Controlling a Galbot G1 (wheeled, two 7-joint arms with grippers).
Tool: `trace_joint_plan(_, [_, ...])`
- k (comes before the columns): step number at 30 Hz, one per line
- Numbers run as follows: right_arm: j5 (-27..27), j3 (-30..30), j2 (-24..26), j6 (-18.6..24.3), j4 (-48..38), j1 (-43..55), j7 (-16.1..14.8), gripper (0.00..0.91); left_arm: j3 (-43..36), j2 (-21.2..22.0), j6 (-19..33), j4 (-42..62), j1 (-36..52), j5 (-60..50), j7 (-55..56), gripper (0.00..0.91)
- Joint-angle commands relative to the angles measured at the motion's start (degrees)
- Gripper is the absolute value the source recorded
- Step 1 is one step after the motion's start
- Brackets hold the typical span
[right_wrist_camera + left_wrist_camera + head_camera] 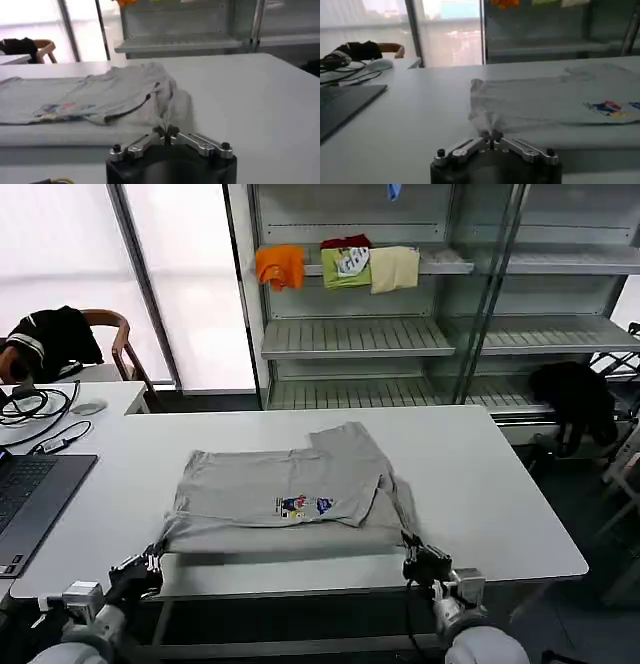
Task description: Fold and organize the clothes.
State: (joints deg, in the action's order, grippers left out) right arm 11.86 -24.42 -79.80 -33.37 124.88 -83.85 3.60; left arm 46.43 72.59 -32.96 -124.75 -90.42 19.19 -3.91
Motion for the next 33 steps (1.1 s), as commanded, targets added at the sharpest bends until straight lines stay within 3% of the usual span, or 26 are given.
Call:
trace_joint_plan(1, [-1.5,0.0,-0.8,0.2,2.9,-3.7,1.0,0.907,0.8,1.1,-0.1,-4.1,-5.2,0.6,2.3,0.907])
trace_joint_plan(10, [-1.4,-0.3,-2.1,0.2,12.3,2.9,3.9,0.907,3.7,2.1,0.0,-12.7,-1.1,2.8,1.9,0.907])
trace_joint_plan(14, [-3.1,1.1,-1.2,0.1,10.6,13.0,3.5,0.907,0.8,-0.6,-0.1,-9.2,9.5,2.9,1.4,0.907])
trace_joint_plan(20, [-0.7,4.7,-2.1,0.0,-12.9,35.2,1.1,0.907,-8.7,-4.3,-0.1,12.0,29.4,5.2,1.2,0.907])
trace_joint_plan(21, [-1.1,5.5,-3.3,0.0,-21.2,40.9,0.9,0.907,-10.1,-4.9,-0.1,15.8,32.1,5.7,1.2,0.907])
trace_joint_plan(27, [-4.1,4.0,-10.3,0.3,-50.4,57.7,-2.4,0.907,-17.0,-6.0,-0.1,34.3,46.1,4.6,0.2,0.907])
trace_joint_plan(33, [-6.9,3.3,-12.7,4.2,-68.8,64.8,-4.4,0.907,-19.9,-5.7,-0.2,45.6,53.5,-0.3,-2.1,0.907])
